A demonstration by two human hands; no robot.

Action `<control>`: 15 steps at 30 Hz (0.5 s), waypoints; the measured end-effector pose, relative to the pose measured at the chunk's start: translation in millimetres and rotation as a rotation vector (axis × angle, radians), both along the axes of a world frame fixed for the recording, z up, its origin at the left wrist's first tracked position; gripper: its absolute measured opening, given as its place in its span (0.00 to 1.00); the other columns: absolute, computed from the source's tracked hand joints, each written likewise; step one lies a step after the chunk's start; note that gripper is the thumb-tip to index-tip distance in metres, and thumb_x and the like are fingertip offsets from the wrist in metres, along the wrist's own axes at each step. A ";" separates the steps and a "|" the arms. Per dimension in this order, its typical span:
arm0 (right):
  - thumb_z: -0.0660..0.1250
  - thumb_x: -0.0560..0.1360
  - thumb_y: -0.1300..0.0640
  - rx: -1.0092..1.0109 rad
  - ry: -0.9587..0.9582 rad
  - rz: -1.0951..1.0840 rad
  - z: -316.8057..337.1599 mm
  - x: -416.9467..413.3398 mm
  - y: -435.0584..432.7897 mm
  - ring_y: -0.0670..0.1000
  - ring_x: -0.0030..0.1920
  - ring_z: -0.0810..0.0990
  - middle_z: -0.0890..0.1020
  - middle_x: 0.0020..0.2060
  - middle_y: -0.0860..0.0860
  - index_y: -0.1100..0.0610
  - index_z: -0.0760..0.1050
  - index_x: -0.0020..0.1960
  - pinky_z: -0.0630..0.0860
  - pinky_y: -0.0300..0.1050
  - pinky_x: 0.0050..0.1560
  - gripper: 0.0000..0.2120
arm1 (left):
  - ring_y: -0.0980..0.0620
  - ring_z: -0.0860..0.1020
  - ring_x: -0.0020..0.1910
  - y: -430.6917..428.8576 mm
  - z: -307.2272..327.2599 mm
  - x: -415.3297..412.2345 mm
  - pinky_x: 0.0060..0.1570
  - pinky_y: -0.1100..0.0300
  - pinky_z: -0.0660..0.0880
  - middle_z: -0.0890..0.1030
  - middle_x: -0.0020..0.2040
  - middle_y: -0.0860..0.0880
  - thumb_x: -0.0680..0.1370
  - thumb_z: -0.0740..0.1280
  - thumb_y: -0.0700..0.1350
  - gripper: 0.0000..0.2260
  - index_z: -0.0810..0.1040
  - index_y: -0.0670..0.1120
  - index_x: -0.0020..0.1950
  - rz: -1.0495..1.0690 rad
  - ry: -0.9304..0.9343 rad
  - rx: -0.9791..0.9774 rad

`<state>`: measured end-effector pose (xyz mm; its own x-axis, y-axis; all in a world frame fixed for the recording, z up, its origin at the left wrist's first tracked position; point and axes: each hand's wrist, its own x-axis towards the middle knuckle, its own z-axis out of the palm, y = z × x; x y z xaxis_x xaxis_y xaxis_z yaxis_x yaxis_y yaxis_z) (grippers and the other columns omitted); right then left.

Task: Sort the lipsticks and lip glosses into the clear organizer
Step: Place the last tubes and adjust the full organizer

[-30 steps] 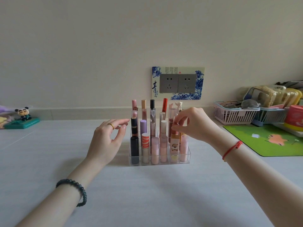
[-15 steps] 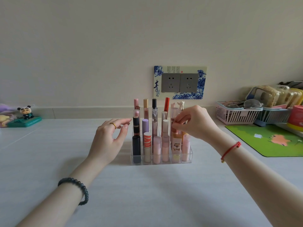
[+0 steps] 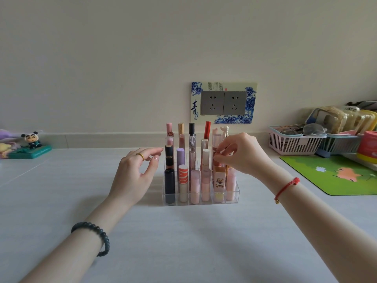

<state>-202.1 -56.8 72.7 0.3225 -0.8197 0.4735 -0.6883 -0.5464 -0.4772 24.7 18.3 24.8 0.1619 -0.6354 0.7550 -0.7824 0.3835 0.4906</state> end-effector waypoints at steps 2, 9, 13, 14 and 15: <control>0.73 0.66 0.57 0.005 -0.010 0.011 -0.4 -0.5 0.3 0.42 0.31 0.77 0.81 0.33 0.49 0.56 0.80 0.43 0.67 0.20 0.26 0.06 | 0.54 0.77 0.50 -0.1 0.0 0.1 0.52 0.60 0.68 0.80 0.47 0.57 0.76 0.64 0.38 0.10 0.80 0.47 0.54 0.000 -0.003 0.000; 0.73 0.66 0.57 -0.016 -0.011 0.011 -1.1 -2.4 -0.2 0.42 0.29 0.76 0.81 0.32 0.49 0.56 0.80 0.41 0.68 0.22 0.26 0.05 | 0.54 0.77 0.49 0.7 -0.1 -0.2 0.52 0.60 0.69 0.79 0.46 0.57 0.76 0.64 0.38 0.10 0.81 0.47 0.54 0.000 -0.004 -0.003; 0.73 0.66 0.57 -0.020 -0.009 0.021 -1.6 -2.7 -0.8 0.41 0.29 0.76 0.81 0.32 0.50 0.56 0.80 0.40 0.67 0.20 0.27 0.05 | 0.54 0.77 0.50 0.5 -0.1 -0.4 0.53 0.60 0.69 0.80 0.47 0.57 0.76 0.64 0.38 0.10 0.81 0.47 0.54 -0.002 -0.002 0.003; 0.73 0.66 0.57 -0.022 -0.007 0.020 -1.6 -3.0 -1.0 0.42 0.29 0.76 0.81 0.32 0.50 0.55 0.80 0.40 0.68 0.21 0.26 0.05 | 0.54 0.77 0.50 0.3 -0.2 -0.4 0.52 0.61 0.68 0.80 0.47 0.57 0.76 0.64 0.39 0.10 0.81 0.47 0.54 -0.002 -0.002 0.005; 0.73 0.66 0.56 -0.023 -0.005 0.016 -1.6 -3.3 -1.2 0.43 0.30 0.76 0.81 0.32 0.50 0.55 0.80 0.41 0.68 0.22 0.26 0.05 | 0.54 0.77 0.50 0.2 -0.3 -0.2 0.52 0.61 0.68 0.80 0.47 0.57 0.76 0.64 0.39 0.10 0.80 0.47 0.54 -0.001 -0.003 0.007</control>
<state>-205.5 -58.0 71.1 0.3330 -0.8031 0.4941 -0.6773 -0.5683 -0.4673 24.5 18.5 24.5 0.1589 -0.6407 0.7512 -0.7836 0.3810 0.4907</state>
